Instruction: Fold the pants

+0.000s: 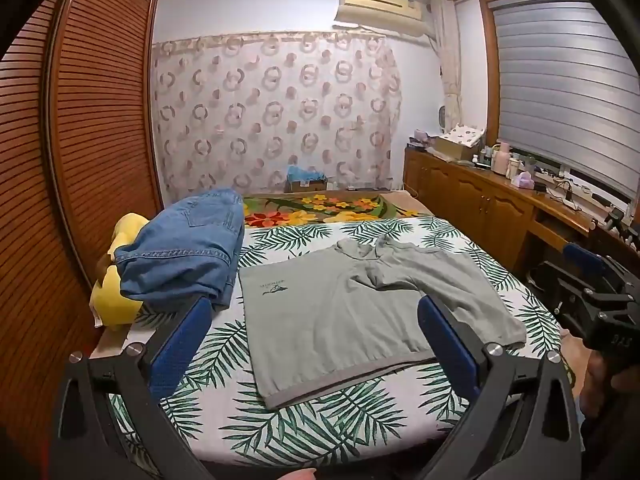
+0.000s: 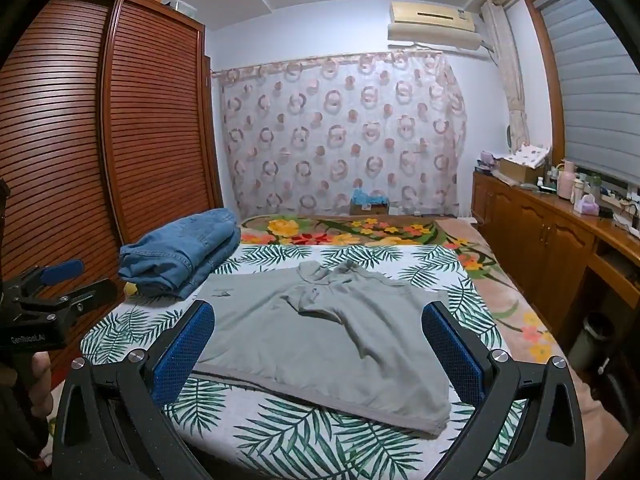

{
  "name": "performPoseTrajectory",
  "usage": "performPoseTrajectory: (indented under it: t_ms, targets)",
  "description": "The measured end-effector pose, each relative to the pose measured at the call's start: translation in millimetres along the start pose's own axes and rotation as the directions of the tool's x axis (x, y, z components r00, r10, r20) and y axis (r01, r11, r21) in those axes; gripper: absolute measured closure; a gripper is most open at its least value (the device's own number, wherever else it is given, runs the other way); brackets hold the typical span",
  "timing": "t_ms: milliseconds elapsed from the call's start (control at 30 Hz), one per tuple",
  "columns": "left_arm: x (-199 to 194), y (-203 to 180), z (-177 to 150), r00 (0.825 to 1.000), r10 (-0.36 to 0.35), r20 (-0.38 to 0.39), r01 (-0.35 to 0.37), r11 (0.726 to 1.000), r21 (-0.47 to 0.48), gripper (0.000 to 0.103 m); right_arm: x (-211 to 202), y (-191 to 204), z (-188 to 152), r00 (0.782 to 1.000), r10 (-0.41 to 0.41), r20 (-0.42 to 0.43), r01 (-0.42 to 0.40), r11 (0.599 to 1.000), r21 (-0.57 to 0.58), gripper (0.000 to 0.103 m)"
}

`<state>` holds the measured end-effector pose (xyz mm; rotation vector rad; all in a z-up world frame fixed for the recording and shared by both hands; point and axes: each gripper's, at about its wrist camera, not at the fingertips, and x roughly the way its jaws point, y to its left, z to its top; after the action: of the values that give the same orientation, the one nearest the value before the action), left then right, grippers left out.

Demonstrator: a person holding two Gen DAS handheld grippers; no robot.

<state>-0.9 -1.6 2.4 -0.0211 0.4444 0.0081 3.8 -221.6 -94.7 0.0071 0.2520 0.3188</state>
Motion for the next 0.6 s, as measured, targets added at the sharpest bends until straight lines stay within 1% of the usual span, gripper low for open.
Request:
performPoseTrajectory:
  t_ms: [600]
  targets:
    - [-5.0, -0.4, -2.2, 1.0, 0.002, 0.007, -0.002, 1.0, 0.004, 0.0, -0.2, 0.2, -0.5, 1.0, -0.003, 0.002, 0.003, 1.0, -0.002, 0.0]
